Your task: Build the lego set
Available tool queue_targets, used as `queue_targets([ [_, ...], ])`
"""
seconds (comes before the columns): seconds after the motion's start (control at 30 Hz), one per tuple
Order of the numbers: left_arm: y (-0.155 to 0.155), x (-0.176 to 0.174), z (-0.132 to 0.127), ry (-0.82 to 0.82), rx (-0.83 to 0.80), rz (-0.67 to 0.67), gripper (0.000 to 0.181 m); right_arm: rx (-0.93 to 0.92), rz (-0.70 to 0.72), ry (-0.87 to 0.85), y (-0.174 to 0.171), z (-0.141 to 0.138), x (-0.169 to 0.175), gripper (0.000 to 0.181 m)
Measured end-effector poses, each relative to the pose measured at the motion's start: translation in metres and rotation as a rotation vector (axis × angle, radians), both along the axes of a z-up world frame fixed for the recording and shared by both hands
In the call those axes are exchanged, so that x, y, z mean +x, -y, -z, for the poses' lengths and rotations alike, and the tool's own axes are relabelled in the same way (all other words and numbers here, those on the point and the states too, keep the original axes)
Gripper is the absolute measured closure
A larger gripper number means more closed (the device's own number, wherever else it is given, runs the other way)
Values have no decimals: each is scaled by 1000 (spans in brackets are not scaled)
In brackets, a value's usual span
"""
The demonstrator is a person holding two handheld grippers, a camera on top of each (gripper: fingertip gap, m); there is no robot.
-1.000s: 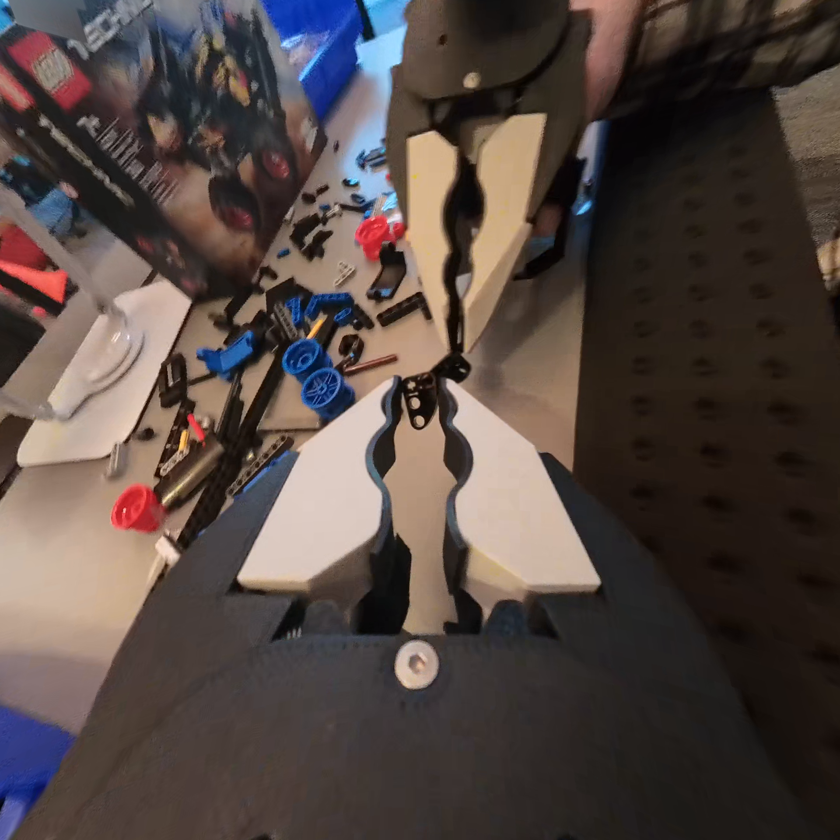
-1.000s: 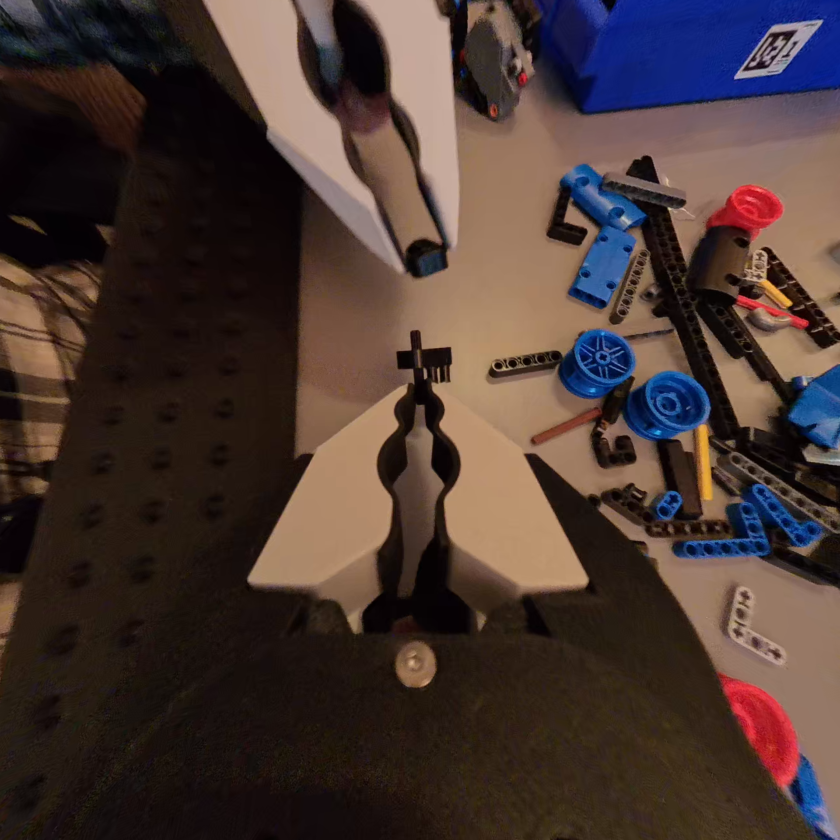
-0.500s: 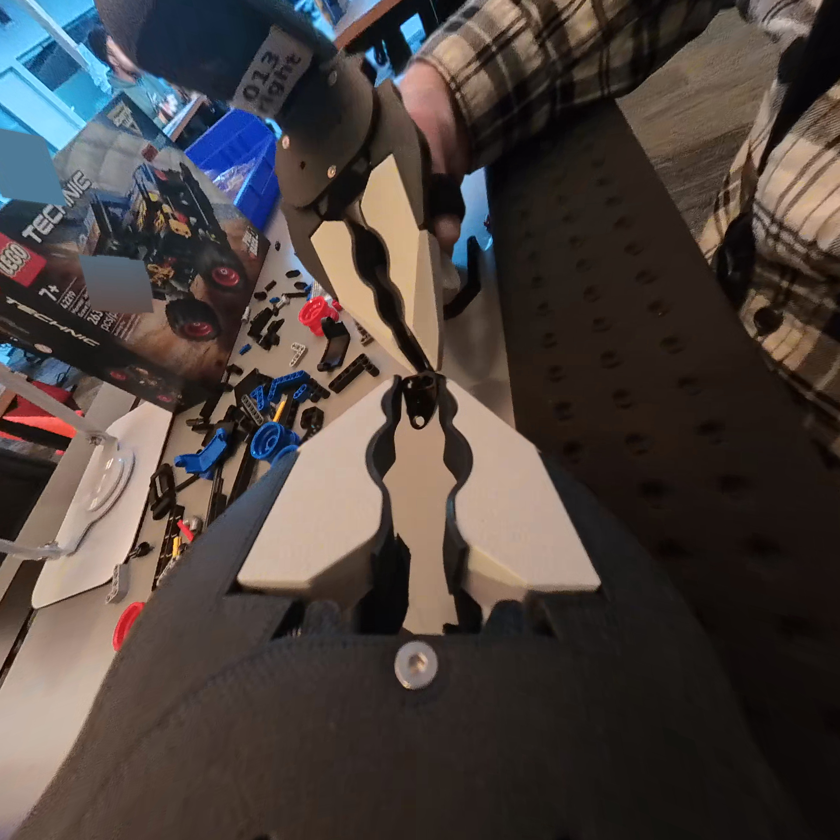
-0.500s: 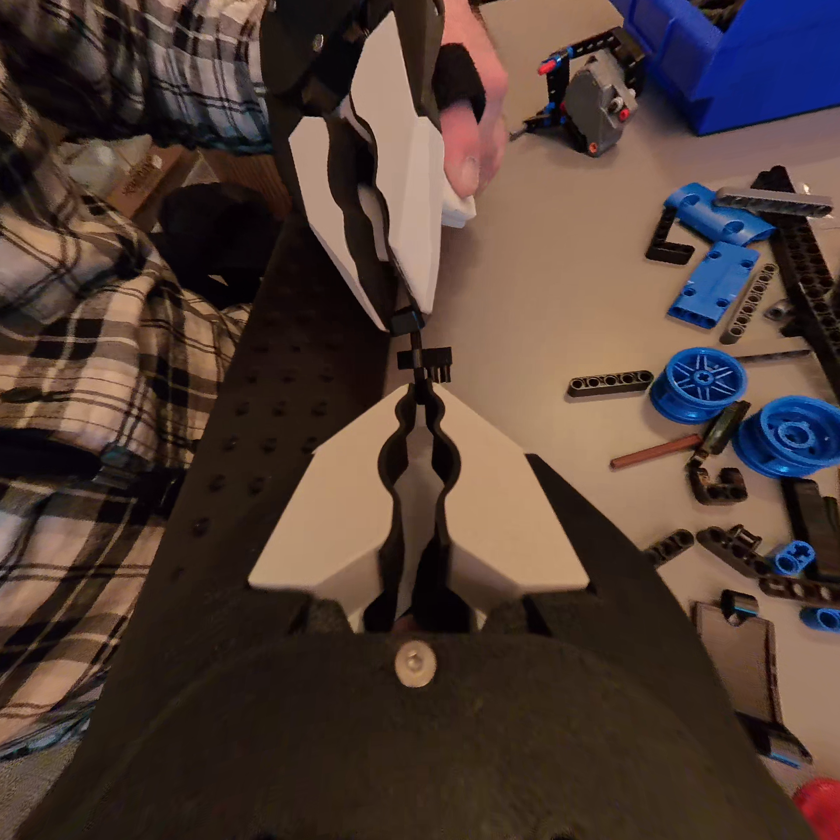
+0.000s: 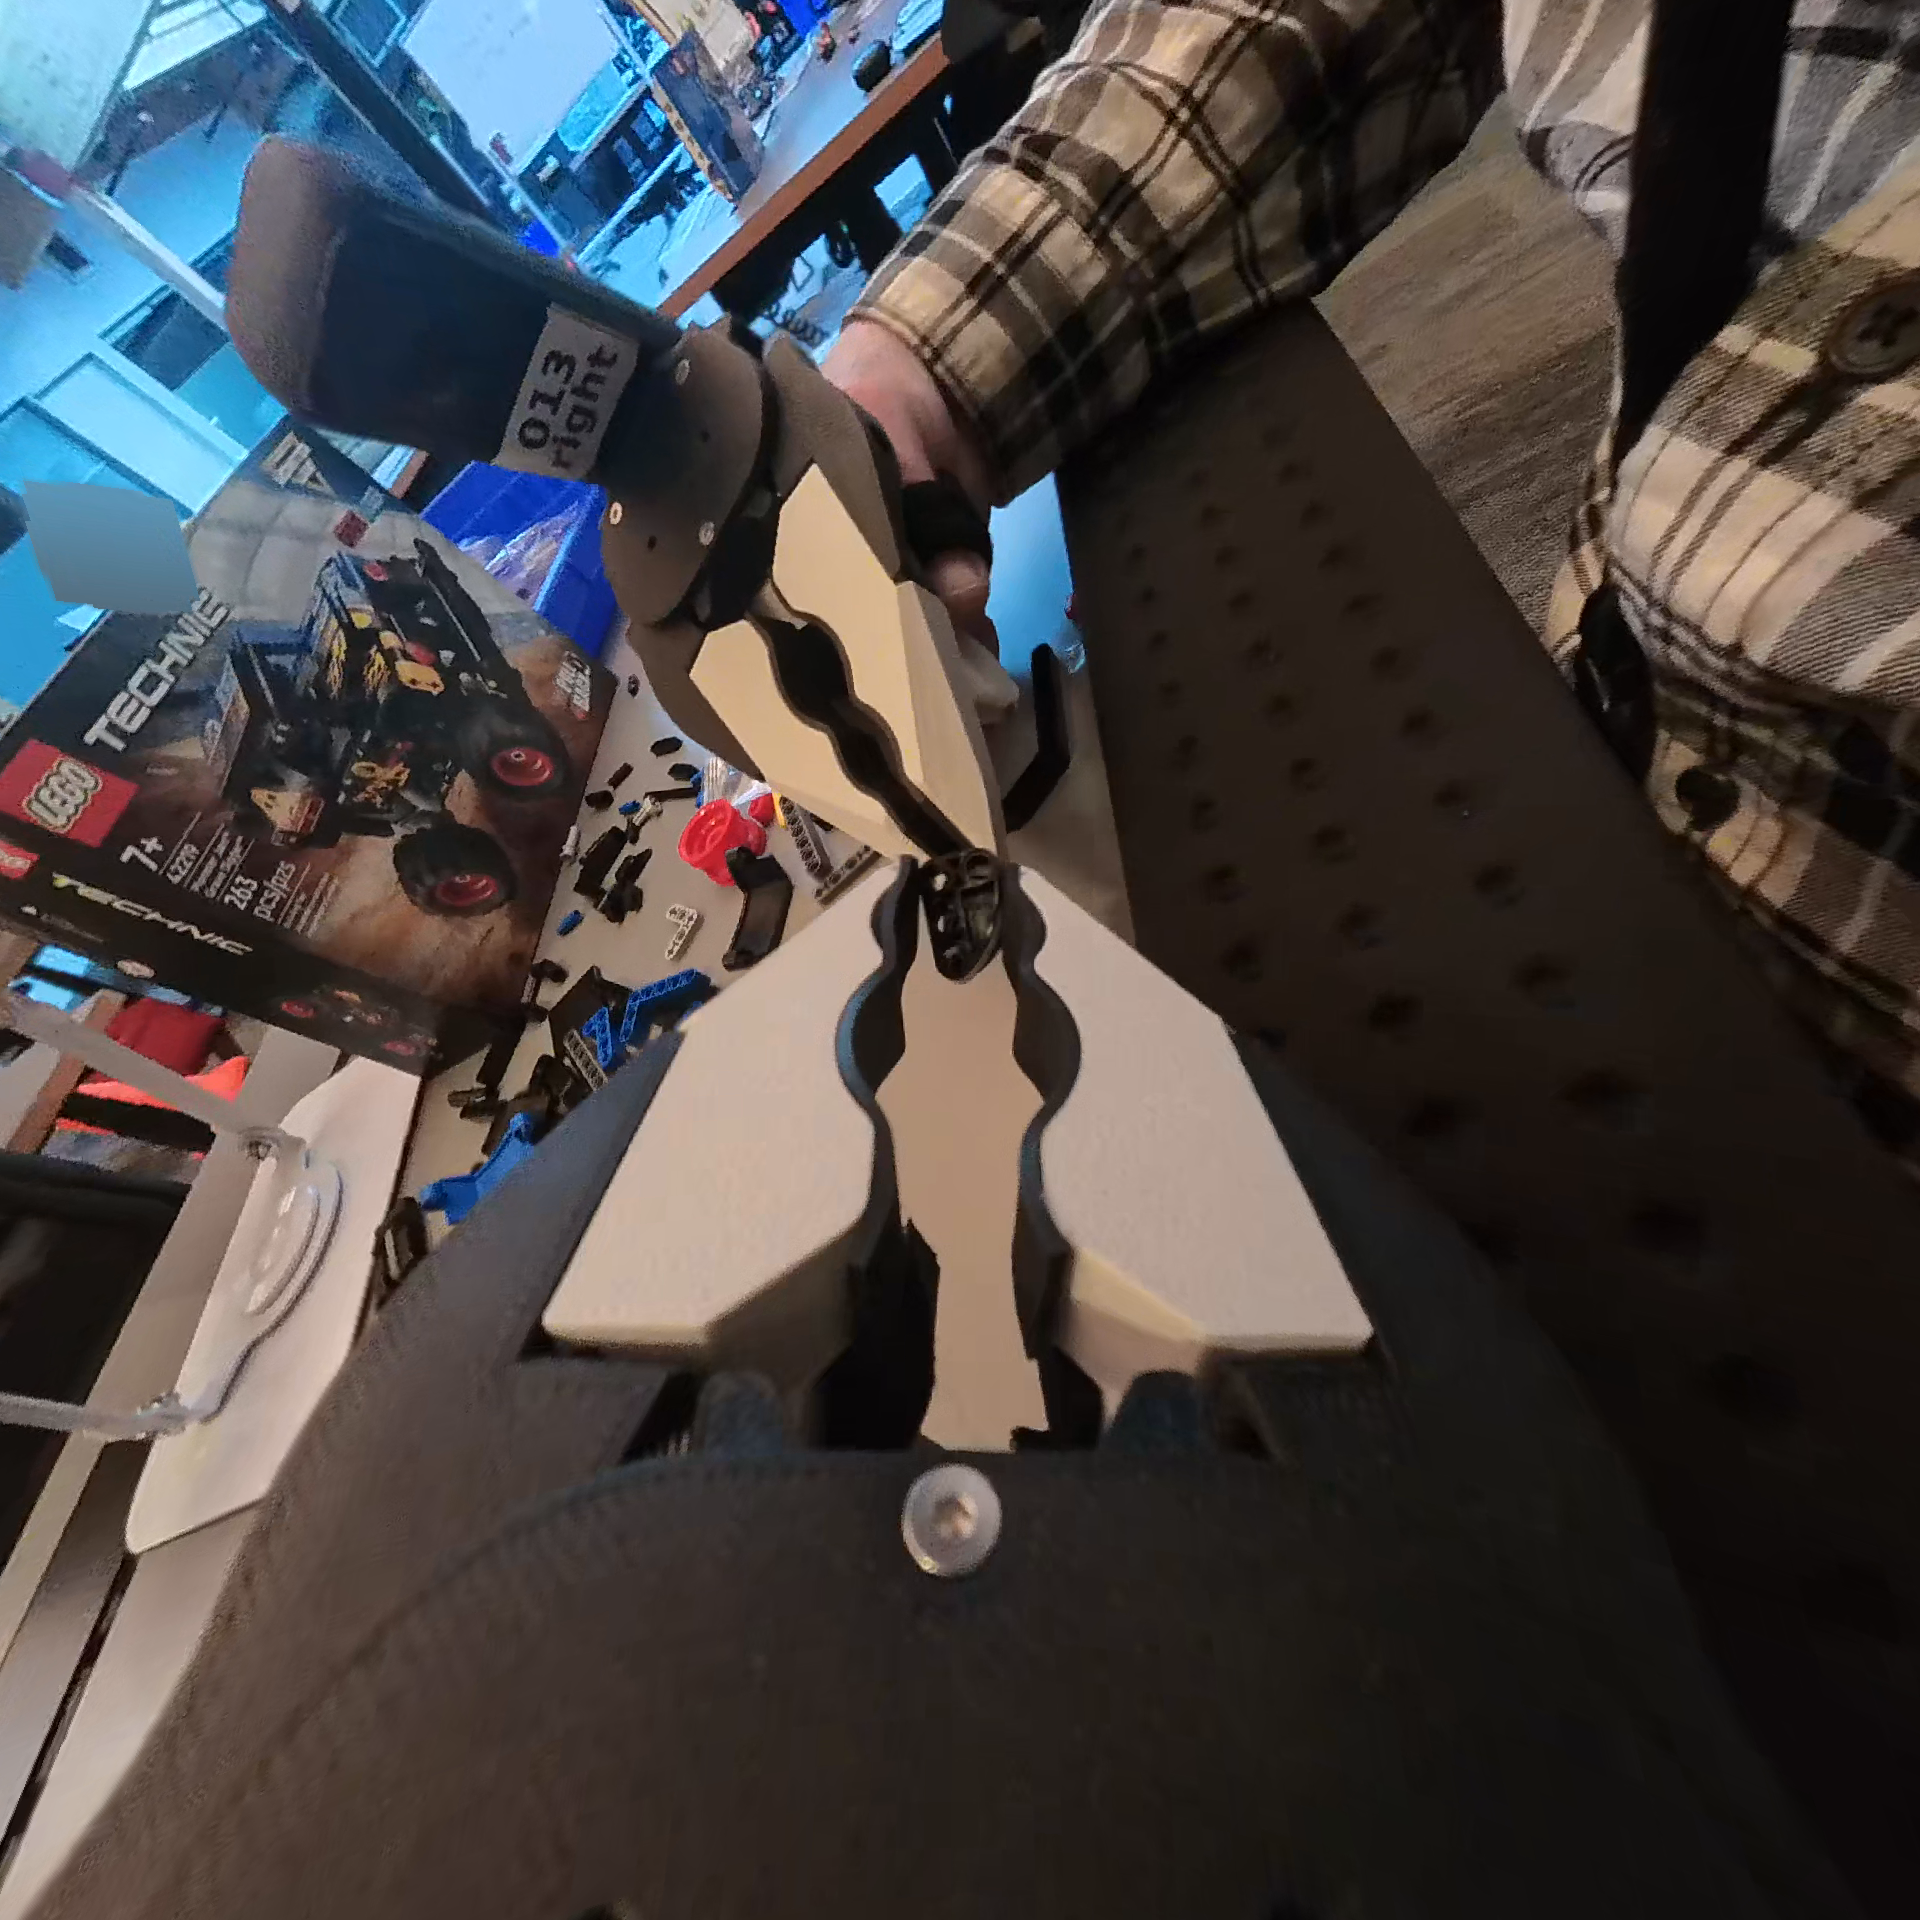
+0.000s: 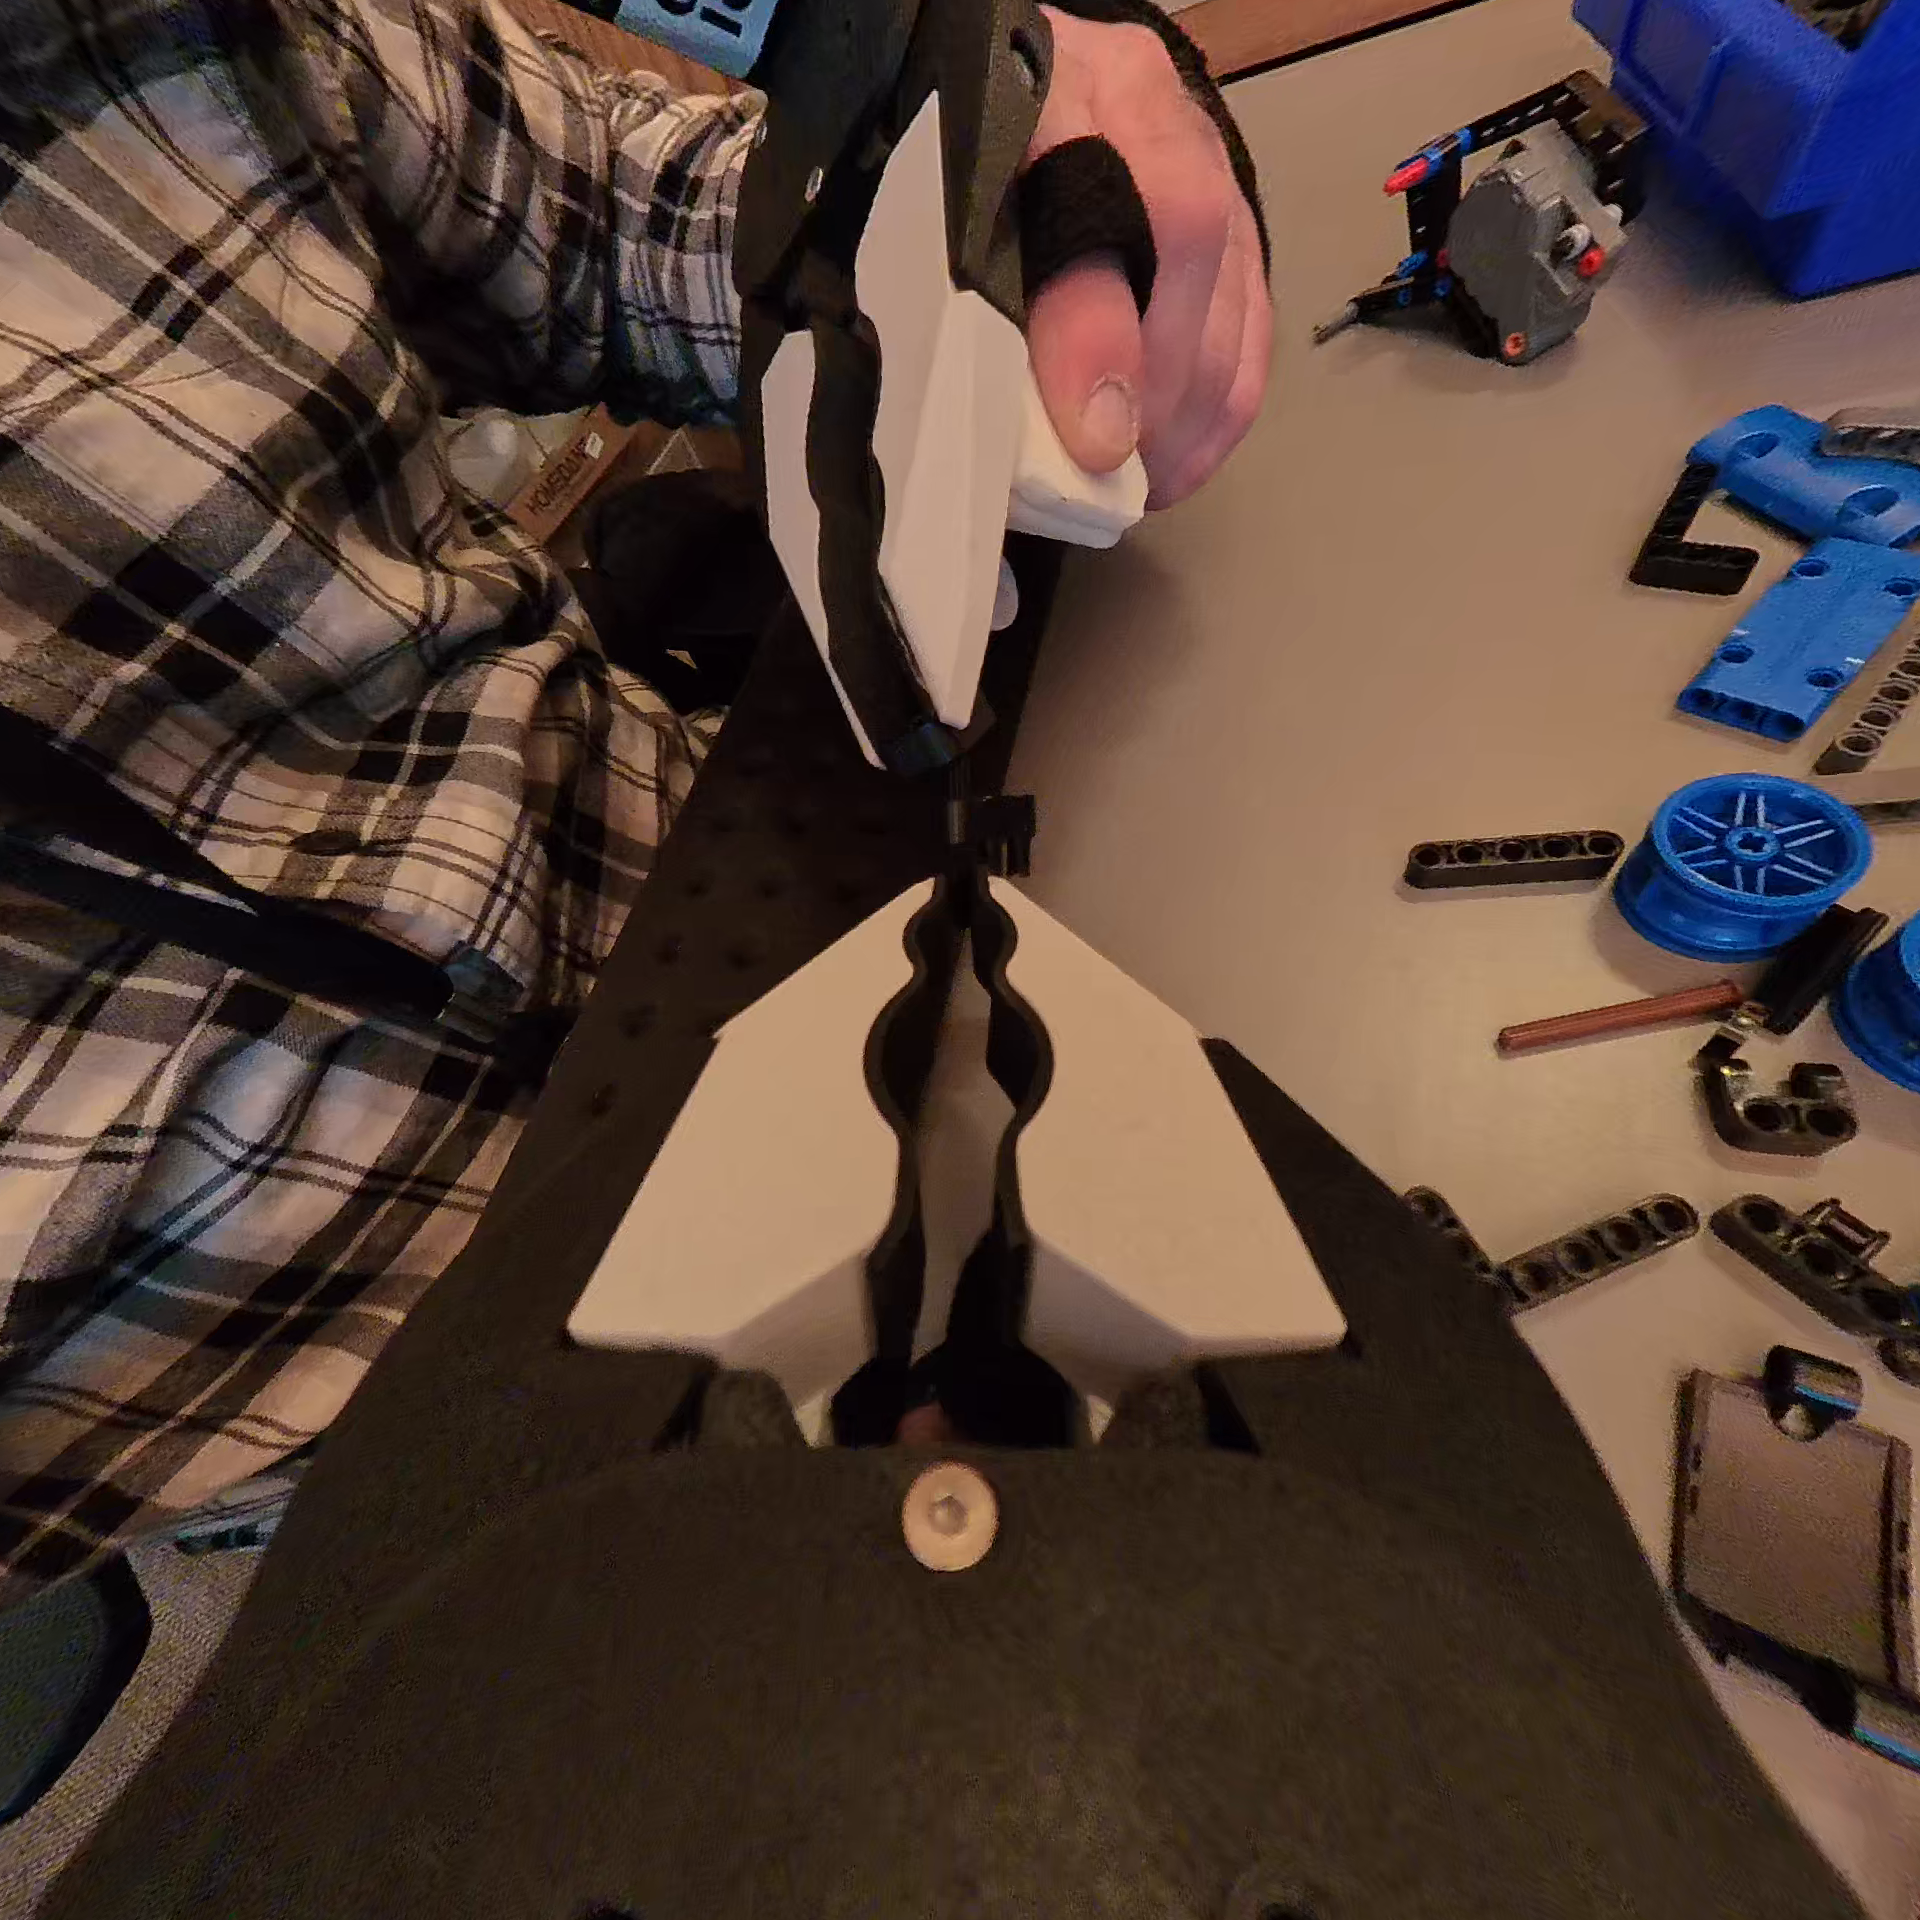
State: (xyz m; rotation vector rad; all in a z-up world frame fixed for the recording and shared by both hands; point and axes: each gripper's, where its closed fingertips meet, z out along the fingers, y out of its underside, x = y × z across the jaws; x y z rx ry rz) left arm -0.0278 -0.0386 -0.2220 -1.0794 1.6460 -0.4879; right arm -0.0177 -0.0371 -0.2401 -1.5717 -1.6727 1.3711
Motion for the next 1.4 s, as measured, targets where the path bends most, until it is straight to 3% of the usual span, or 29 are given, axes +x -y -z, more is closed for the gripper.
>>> queue_targets([
  [0.2,8,8,-4,23,-14,35,167,-11,-73,-30,7,-5,10,181],
  [0.5,22,15,29,-99,13,78,167,126,-129,98,17,20,15,181],
  [1.07,16,8,39,-157,33,11,166,165,-125,147,18,29,16,181],
  [1.4,14,8,44,-229,240,-18,167,113,-106,184,15,31,14,181],
])
